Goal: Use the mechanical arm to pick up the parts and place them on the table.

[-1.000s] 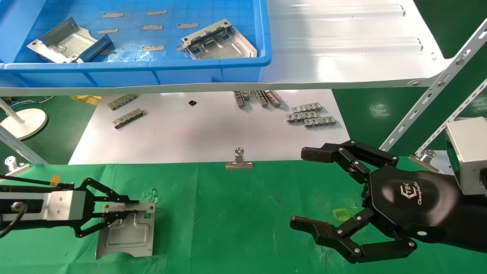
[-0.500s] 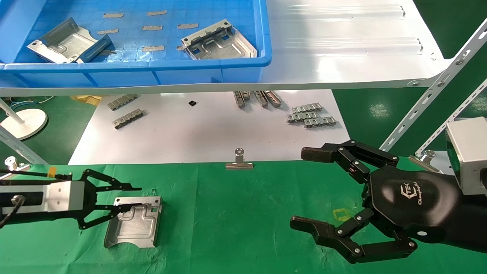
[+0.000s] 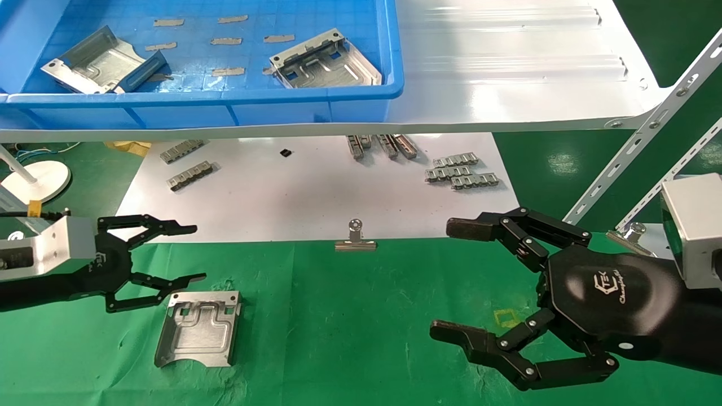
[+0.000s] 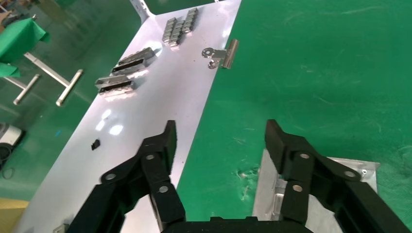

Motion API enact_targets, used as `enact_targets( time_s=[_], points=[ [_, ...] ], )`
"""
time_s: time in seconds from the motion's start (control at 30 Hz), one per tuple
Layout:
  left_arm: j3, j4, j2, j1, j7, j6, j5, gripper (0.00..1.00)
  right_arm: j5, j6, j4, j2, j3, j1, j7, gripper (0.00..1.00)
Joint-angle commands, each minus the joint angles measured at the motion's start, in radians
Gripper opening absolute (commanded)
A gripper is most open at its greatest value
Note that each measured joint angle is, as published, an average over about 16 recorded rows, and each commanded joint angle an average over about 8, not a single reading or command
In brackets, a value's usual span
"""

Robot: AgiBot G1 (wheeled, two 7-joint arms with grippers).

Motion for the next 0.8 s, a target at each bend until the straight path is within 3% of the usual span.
enact_targets(
  time_s=[0.03,0.4,0.8],
  points=[
    [-0.007,0.002,-0.004,0.006,-0.02,0.001,-0.018,1.0,0.0,0.0,0.0,0.0,0.0,0.0,0.0,1.0],
    [-0.01,-0.018,-0.003,0.009,-0.016,-0.002,-0.004,1.0,0.0,0.0,0.0,0.0,0.0,0.0,0.0,1.0],
    [-0.118,-0.217,-0.031,0.106,-0.185,-0.019,-0.034,1.0,0.0,0.0,0.0,0.0,0.0,0.0,0.0,1.0]
  ],
)
